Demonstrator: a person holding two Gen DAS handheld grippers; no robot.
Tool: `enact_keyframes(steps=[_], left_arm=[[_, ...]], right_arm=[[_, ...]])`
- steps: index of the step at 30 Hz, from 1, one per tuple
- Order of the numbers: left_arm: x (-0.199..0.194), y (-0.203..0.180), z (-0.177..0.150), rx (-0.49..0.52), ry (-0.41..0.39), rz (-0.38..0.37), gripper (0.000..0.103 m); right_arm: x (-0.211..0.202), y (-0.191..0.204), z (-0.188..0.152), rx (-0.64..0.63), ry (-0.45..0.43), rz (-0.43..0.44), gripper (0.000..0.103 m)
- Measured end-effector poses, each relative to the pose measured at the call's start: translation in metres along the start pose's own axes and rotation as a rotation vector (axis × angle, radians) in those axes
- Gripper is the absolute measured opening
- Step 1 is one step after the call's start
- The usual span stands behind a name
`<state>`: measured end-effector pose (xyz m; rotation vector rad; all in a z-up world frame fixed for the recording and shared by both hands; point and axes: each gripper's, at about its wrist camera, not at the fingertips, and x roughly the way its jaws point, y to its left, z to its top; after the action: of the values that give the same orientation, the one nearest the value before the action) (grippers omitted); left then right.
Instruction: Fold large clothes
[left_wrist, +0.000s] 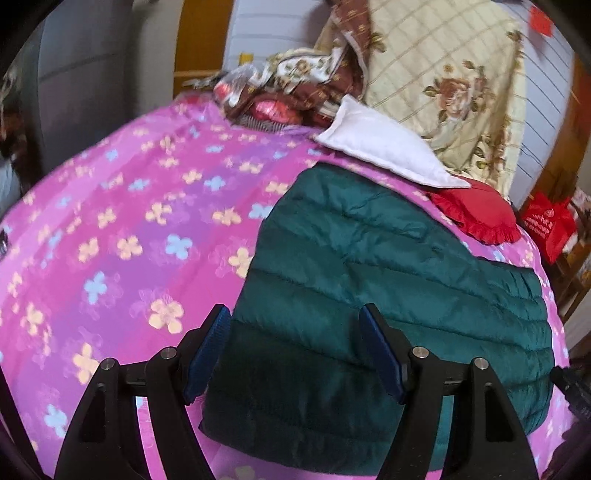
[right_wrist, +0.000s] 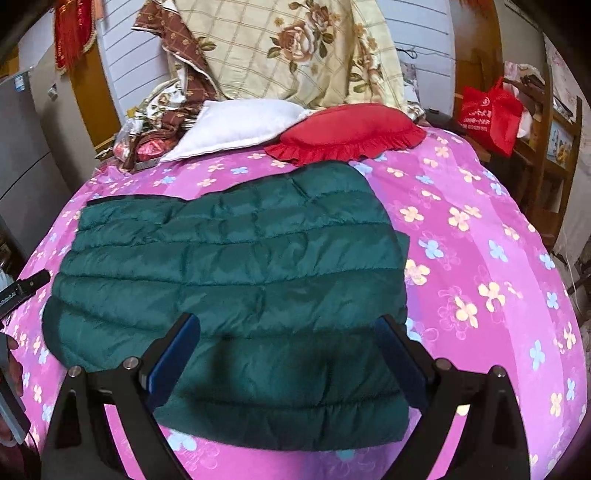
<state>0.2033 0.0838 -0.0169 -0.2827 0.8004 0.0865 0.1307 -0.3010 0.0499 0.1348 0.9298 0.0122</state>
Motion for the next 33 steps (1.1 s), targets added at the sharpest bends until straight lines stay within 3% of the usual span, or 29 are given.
enact_keyframes(steps=[6, 15, 18, 24, 33], left_arm=[[0.029, 0.025, 0.004, -0.141, 0.067, -0.096, 0.055], [0.049, 0.025, 0.008, -0.161, 0.075, -0.195, 0.065], [0.058, 0.020, 0.010, -0.131, 0.086, -0.212, 0.069], [0.077, 0.019, 0.017, -0.131, 0.139, -0.272, 0.075], [0.098, 0.021, 0.016, -0.171, 0.209, -0.322, 0.088]], right_arm=[[0.018, -0.020, 0.005, 0.032, 0.013, -0.040, 0.097], [0.042, -0.056, 0.014, 0.081, 0.032, -0.045, 0.098], [0.055, -0.068, 0.016, 0.110, 0.044, -0.021, 0.103], [0.080, -0.083, 0.022, 0.137, 0.060, 0.055, 0.103], [0.122, -0.106, 0.028, 0.233, 0.157, 0.248, 0.103]])
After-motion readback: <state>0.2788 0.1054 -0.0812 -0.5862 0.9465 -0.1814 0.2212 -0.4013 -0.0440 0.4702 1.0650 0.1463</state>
